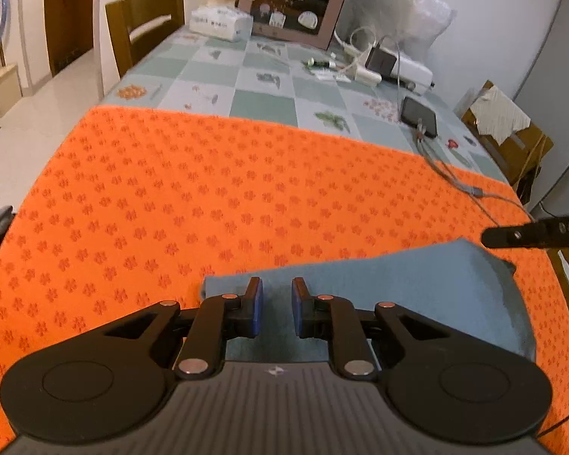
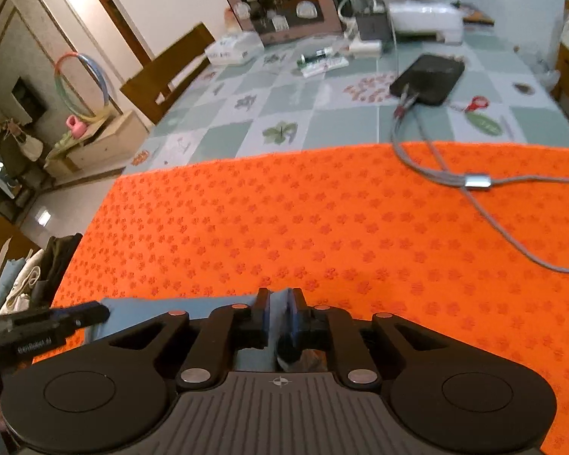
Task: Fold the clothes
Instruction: 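Lay the folded shirt down and open both grippers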
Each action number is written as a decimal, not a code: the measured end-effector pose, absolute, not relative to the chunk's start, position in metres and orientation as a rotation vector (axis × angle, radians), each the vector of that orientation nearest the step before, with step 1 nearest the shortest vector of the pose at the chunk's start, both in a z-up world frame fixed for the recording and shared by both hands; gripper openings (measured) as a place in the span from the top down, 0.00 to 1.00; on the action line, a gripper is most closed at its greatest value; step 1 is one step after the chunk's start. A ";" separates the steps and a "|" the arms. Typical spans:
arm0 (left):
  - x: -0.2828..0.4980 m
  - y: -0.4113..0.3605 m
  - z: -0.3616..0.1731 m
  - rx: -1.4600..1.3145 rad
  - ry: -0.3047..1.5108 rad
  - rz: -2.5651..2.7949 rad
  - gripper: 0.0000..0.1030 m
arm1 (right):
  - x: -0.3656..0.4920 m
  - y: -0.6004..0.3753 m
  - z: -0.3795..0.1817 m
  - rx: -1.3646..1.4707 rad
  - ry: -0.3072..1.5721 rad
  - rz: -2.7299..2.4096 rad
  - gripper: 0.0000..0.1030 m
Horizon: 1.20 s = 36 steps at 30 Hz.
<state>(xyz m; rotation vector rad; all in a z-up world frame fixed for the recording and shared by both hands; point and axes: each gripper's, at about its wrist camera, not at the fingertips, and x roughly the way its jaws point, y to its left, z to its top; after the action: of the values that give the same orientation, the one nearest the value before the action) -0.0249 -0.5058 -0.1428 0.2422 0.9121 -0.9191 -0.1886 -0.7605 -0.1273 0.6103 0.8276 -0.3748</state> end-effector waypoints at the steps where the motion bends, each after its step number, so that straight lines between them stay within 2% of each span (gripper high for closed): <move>1: -0.025 -0.505 -0.144 0.242 0.914 -0.919 0.82 | -0.186 -0.762 -0.131 0.625 0.836 -0.376 0.83; 8: -0.027 -0.500 -0.151 0.251 0.921 -0.912 0.82 | -0.179 -0.769 -0.149 0.721 0.855 -0.340 0.83; 10: -0.028 -0.500 -0.154 0.262 0.923 -0.904 0.82 | -0.180 -0.766 -0.147 0.705 0.846 -0.334 0.97; 20: -0.029 -0.497 -0.161 0.285 0.923 -0.882 0.79 | -0.201 -0.761 -0.152 0.614 0.860 -0.430 0.97; 25: -0.032 -0.486 -0.143 0.258 0.899 -0.870 0.79 | -0.224 -0.754 -0.132 0.571 0.819 -0.473 0.97; 31: -0.066 -0.468 -0.112 0.258 0.820 -0.921 0.78 | -0.245 -0.717 -0.095 0.510 0.747 -0.361 0.92; 32: -0.074 -0.466 -0.108 0.265 0.806 -0.935 0.76 | -0.245 -0.708 -0.092 0.494 0.741 -0.328 0.87; 35: -0.098 -0.466 -0.100 0.310 0.755 -0.980 0.65 | -0.236 -0.679 -0.092 0.395 0.751 -0.251 0.62; 36: -0.106 -0.468 -0.101 0.333 0.736 -0.996 0.62 | -0.233 -0.669 -0.093 0.361 0.754 -0.226 0.59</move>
<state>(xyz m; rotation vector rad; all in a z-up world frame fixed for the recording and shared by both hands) -0.1056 -0.4676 -0.1005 0.3333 0.7358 -0.9957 -0.2327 -0.6695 -0.0928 0.3612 0.7539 -0.2259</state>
